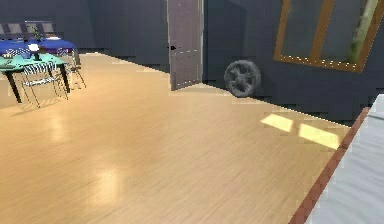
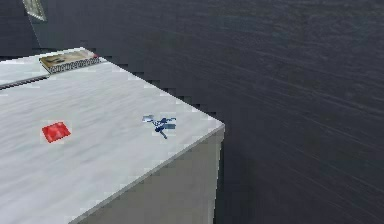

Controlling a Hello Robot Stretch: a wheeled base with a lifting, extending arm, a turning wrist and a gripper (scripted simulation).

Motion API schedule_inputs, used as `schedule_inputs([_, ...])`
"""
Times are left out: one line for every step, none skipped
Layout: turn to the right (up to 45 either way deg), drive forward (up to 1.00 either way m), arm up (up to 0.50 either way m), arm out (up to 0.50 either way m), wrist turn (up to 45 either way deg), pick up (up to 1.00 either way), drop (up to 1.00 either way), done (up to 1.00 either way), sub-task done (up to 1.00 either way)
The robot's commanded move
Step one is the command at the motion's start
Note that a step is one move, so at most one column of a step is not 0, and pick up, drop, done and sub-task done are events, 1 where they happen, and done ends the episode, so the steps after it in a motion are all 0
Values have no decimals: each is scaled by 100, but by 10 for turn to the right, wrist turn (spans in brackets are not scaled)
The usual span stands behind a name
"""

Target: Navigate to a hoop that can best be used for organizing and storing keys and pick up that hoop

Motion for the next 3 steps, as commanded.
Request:
schedule_inputs([0, 0, 50, 0, 0, 0, 0, 0, 0])
schedule_inputs([0, 0, 38, 0, 0, 0, 0, 0, 0])
schedule_inputs([0, 0, 0, 14, 0, 0, 0, 0, 0])
